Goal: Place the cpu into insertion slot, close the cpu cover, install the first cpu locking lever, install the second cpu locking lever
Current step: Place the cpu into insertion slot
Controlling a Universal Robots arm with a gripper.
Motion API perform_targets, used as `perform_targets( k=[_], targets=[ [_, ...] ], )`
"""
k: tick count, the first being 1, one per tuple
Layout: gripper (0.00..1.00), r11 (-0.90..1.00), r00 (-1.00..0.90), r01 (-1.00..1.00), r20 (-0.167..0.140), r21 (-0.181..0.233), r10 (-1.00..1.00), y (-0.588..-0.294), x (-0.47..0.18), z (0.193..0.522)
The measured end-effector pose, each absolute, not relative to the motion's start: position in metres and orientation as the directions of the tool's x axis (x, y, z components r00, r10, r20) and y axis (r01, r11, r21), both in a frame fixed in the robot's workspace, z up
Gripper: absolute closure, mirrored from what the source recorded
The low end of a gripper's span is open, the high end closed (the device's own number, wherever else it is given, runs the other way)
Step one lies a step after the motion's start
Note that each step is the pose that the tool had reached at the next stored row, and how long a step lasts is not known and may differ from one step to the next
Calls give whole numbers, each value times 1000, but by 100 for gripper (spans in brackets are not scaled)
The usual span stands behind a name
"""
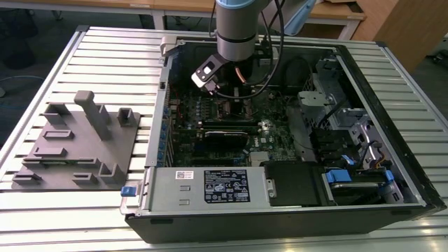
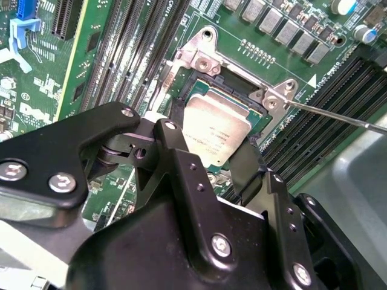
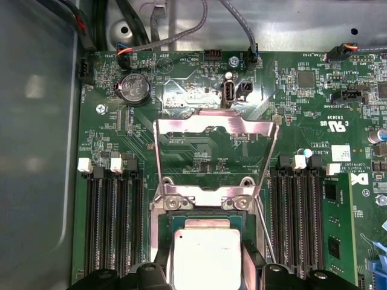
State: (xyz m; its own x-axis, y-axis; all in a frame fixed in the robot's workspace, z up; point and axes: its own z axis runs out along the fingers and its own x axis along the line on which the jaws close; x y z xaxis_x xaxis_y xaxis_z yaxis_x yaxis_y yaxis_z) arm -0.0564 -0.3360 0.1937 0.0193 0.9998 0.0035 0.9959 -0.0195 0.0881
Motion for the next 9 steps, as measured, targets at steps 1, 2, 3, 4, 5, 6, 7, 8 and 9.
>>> perform_targets(
  k=[1, 2, 3, 4, 5, 6, 7, 8, 9],
  targets=[
    [46, -20, 19, 996, 4, 88, 1000, -336, -57, 194],
    [46, -19, 19, 996, 4, 88, 1000, -336, -58, 194],
    [46, -19, 19, 996, 4, 88, 1000, -336, -58, 194],
    [46, -19, 19, 996, 4, 88, 1000, -336, -58, 194],
    [46, -19, 19, 996, 4, 88, 1000, -336, -58, 194],
    [46, -19, 19, 996, 4, 88, 1000, -336, -58, 194],
    [46, -19, 19, 996, 4, 86, 1000, -336, -58, 193],
    [46, -19, 19, 997, 4, 77, 1000, -336, -58, 193],
    [46, -19, 19, 997, 4, 68, 1000, -336, -57, 193]
  ],
)
